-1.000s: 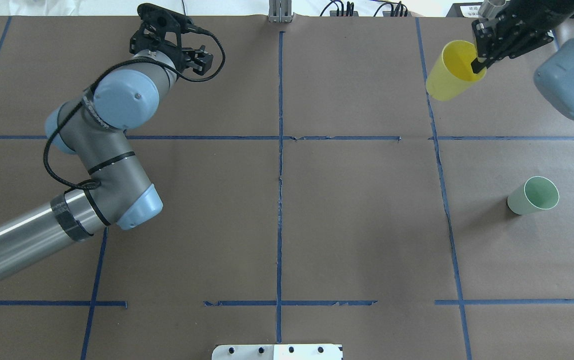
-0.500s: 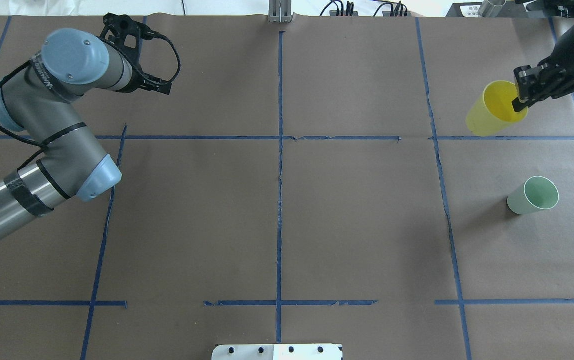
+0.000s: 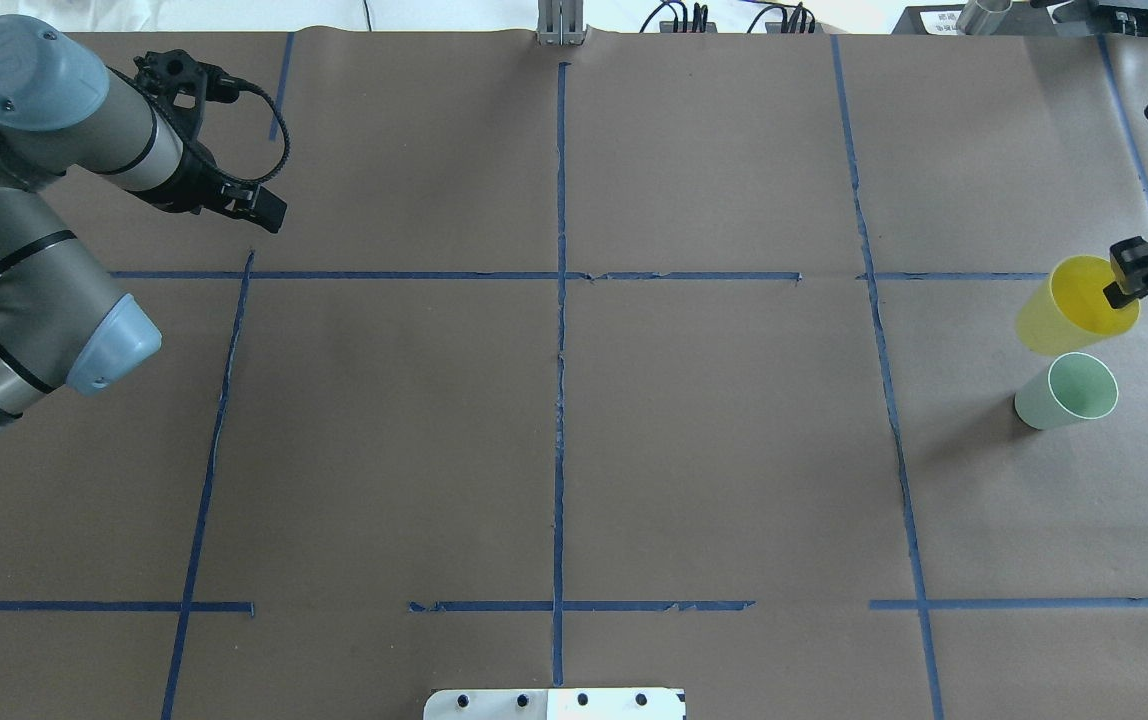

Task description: Transfer and stack yellow cup on green cup

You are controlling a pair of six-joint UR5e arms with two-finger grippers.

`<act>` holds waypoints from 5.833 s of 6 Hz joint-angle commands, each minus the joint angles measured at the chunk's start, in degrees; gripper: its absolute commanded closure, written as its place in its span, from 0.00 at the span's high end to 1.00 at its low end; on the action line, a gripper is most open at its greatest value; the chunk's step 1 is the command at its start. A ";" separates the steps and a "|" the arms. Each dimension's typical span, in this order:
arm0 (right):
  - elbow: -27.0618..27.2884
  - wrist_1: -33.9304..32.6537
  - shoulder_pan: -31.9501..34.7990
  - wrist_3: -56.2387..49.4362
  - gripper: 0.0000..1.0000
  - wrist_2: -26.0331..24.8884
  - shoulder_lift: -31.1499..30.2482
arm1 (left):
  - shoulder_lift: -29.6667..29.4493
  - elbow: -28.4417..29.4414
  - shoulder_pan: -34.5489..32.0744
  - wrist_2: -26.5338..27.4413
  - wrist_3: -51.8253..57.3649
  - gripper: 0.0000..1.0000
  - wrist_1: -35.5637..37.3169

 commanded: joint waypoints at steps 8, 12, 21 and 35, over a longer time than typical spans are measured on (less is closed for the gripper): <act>-7.86 15.15 -0.09 -0.44 0.00 0.95 -9.13 | -0.59 -7.88 -0.21 -1.60 -2.31 1.00 13.06; -8.04 15.58 -0.79 -1.14 1.00 0.87 -8.95 | -0.59 -7.97 -0.21 -1.86 -2.05 1.00 12.97; -8.39 14.71 16.70 -18.20 1.00 3.39 -21.00 | 22.30 -5.96 -34.72 -17.66 52.58 1.00 23.79; -8.22 15.32 16.61 -16.17 1.00 3.59 -21.08 | 32.63 -6.56 -36.25 -17.24 52.00 1.00 24.40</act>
